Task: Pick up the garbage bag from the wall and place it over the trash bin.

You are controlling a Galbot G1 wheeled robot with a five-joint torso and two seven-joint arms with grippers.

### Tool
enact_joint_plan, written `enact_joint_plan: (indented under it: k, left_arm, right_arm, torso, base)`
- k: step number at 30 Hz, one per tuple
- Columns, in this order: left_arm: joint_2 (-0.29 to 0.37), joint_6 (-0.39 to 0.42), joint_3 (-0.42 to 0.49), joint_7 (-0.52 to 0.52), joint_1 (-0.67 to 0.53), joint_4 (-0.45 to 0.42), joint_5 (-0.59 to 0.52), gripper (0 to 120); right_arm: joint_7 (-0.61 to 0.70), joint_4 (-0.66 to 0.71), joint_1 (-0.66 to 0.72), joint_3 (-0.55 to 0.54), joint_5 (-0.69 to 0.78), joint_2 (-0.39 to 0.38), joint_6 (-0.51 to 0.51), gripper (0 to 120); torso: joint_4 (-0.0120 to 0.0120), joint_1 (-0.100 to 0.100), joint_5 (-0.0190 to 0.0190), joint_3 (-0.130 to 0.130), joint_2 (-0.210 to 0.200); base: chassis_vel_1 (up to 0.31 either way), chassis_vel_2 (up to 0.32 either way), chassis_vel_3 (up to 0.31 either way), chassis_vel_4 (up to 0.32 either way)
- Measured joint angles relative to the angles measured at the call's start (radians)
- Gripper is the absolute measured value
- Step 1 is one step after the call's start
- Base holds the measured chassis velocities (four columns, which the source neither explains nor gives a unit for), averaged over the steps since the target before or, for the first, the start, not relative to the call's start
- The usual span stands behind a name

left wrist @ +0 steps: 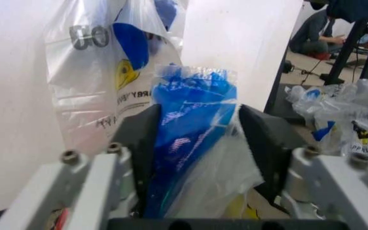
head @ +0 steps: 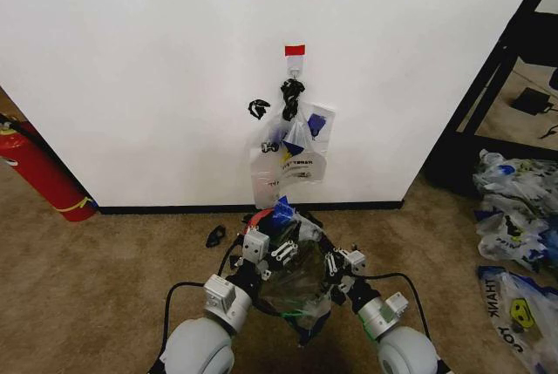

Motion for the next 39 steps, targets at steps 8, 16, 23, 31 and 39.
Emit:
enact_joint_plan:
  k: [8,16,23,31,39]
  left_arm:
    - [-0.002,0.019,-0.003,-0.033,-0.006,0.007,-0.024,19]
    - [0.011,0.032,-0.024,-0.056,-0.025,-0.005,-0.032,0]
    - [0.066,0.069,-0.075,-0.089,-0.036,-0.006,-0.046,0]
    - [0.109,0.138,-0.104,-0.127,-0.084,0.072,0.000,0]
    - [0.154,0.139,-0.099,-0.105,-0.149,0.133,0.000,0]
  right_arm:
    - [-0.013,-0.007,0.000,0.001,-0.013,-0.002,0.008,0]
    - [-0.040,-0.030,-0.005,0.019,-0.039,-0.003,0.042,0]
    - [-0.055,-0.050,-0.001,0.047,0.030,-0.014,0.048,0]
    - [-0.196,-0.045,-0.001,0.070,0.241,-0.042,0.013,0]
    - [-0.233,-0.054,0.014,0.082,0.352,-0.049,-0.008,0]
  torso:
    - [0.0000,0.000,0.0000,0.000,0.000]
    - [-0.0001,0.000,0.0000,0.000,0.000]
    - [0.0000,0.000,0.0000,0.000,0.000]
    - [0.0000,0.000,-0.0001,0.000,0.000]
    - [-0.0001,0.000,-0.0001,0.000,0.000]
  base:
    - [0.000,0.000,0.000,0.000]
    - [0.000,0.000,0.000,0.000]
    - [0.000,0.000,0.000,0.000]
    - [0.000,0.000,0.000,0.000]
    - [0.000,0.000,0.000,0.000]
